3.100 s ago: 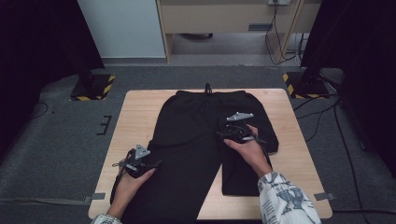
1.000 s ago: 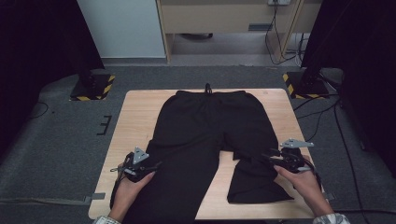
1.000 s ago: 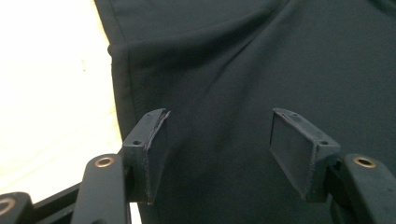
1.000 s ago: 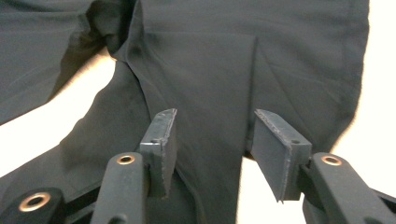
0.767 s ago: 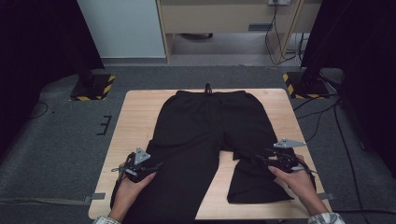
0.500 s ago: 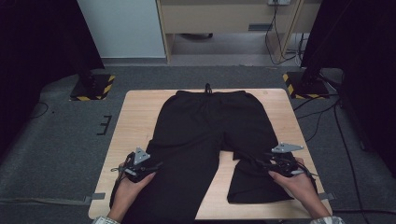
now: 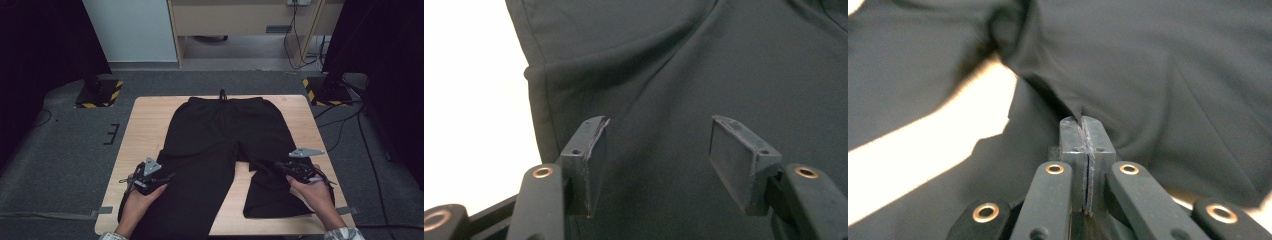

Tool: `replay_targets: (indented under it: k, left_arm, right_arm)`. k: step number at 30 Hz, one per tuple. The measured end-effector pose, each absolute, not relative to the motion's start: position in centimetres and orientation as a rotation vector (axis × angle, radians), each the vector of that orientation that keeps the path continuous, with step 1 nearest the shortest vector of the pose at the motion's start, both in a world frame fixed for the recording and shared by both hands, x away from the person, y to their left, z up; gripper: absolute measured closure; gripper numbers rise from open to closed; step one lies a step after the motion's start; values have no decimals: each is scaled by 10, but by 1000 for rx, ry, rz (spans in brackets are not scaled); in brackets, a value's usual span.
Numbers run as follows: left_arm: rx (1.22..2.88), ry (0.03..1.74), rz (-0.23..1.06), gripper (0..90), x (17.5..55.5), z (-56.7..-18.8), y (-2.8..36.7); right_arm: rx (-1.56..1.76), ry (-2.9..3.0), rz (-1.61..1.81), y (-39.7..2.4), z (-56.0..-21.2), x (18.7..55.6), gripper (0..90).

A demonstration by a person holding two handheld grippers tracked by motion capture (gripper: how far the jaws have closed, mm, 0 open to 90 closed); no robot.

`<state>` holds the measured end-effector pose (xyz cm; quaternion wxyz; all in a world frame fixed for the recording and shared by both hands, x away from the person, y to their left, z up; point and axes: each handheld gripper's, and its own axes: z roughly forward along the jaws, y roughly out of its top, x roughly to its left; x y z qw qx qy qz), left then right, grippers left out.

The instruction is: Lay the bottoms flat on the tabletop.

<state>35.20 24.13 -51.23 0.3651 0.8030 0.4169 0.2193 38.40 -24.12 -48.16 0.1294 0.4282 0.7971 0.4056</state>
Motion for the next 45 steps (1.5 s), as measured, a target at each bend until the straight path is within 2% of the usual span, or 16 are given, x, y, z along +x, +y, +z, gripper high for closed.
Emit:
replay_targets:
  k: [4,13,18,21,24,25,28,32,35,38,41,42,43,45]
  left_arm:
    - [2073,1052,569,397,352,-510,238]
    - [2094,1027,571,397,354,-511,235]
    - [2098,1031,552,397,354,-513,235]
    - [2110,1021,543,397,354,-515,232]
    - [2112,1020,537,396,355,-516,232]
    - [2113,1022,534,396,355,-517,232]
    - [2110,1031,522,396,355,-519,234]
    - [2105,1047,522,395,354,-520,237]
    - [2097,1064,520,392,355,-521,239]
    - [2103,1070,521,391,355,-522,239]
    - [2103,1070,519,390,355,-523,239]
    - [2106,1070,518,390,355,-523,240]
    - [2109,1070,516,390,355,-523,240]
    - [2115,1069,516,390,355,-524,240]
  right_arm:
    - [1194,2342,1199,-211,-468,394,897]
    - [1039,2444,1184,-108,-454,413,897]
    - [1002,2499,1124,-60,-470,424,896]
    - [1039,2530,1045,-49,-491,436,894]
    - [1080,2540,1018,-49,-504,441,879]
    - [1092,2541,1015,-51,-508,441,848]
    - [1089,2537,1030,-57,-507,437,692]
    - [1002,2482,1143,-78,-481,422,437]
    - [1002,2423,1188,-102,-461,412,314]
    - [1023,2372,1203,-129,-449,407,237]
    - [1055,2364,1187,-157,-448,405,188]
    - [1099,2337,1181,-175,-454,403,225]
    - [1099,2337,1181,-175,-454,403,225]
    - [1131,2328,1169,-191,-462,401,332]
